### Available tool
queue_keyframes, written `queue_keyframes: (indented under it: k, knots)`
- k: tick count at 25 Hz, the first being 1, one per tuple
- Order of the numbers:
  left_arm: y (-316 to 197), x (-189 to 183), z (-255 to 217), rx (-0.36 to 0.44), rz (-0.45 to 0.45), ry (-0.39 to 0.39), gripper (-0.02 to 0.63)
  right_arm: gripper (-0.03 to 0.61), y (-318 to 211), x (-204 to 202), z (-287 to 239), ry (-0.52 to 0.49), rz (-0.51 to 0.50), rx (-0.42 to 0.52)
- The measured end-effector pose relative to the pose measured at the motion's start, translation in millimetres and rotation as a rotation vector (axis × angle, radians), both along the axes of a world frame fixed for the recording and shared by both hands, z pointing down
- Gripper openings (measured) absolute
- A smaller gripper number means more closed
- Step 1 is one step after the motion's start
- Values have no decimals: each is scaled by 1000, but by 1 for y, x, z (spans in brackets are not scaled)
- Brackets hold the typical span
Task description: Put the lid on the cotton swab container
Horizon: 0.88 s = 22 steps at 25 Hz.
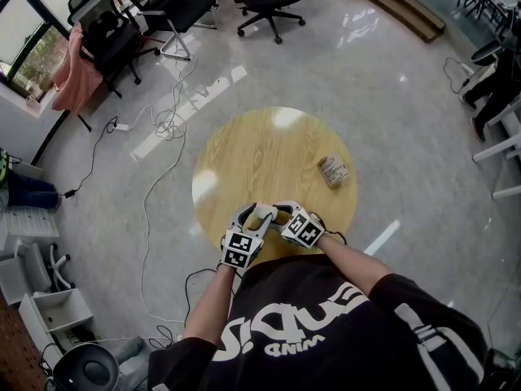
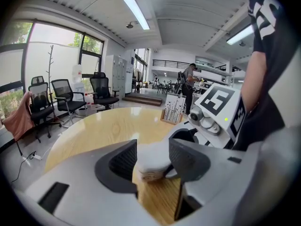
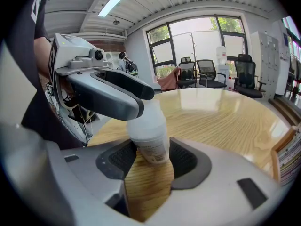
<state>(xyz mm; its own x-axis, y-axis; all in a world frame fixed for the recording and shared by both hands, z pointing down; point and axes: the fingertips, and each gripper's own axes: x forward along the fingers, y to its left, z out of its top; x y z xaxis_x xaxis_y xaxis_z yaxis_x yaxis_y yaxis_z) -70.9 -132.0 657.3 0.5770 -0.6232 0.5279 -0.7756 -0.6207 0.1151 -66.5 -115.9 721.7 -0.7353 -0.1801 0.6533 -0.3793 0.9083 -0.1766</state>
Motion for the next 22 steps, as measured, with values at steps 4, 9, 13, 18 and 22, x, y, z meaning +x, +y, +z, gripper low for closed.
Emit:
queue_keyframes:
  k: [4, 9, 13, 18, 22]
  knots:
    - [-3, 2, 0, 12, -3, -8, 213, 212, -3, 1, -1, -1, 6, 1]
    - [3, 1, 1, 27, 7, -26, 213, 212, 1, 0, 0, 0, 13, -1]
    - [3, 1, 1, 25, 4, -23, 213, 212, 2, 1, -1, -1, 15, -6]
    - [3, 0, -3, 23, -2, -21, 213, 212, 2, 0, -4, 2, 21, -5]
    - [5, 0, -2, 23, -3, -21, 213, 211, 4, 2, -4, 9, 22, 2]
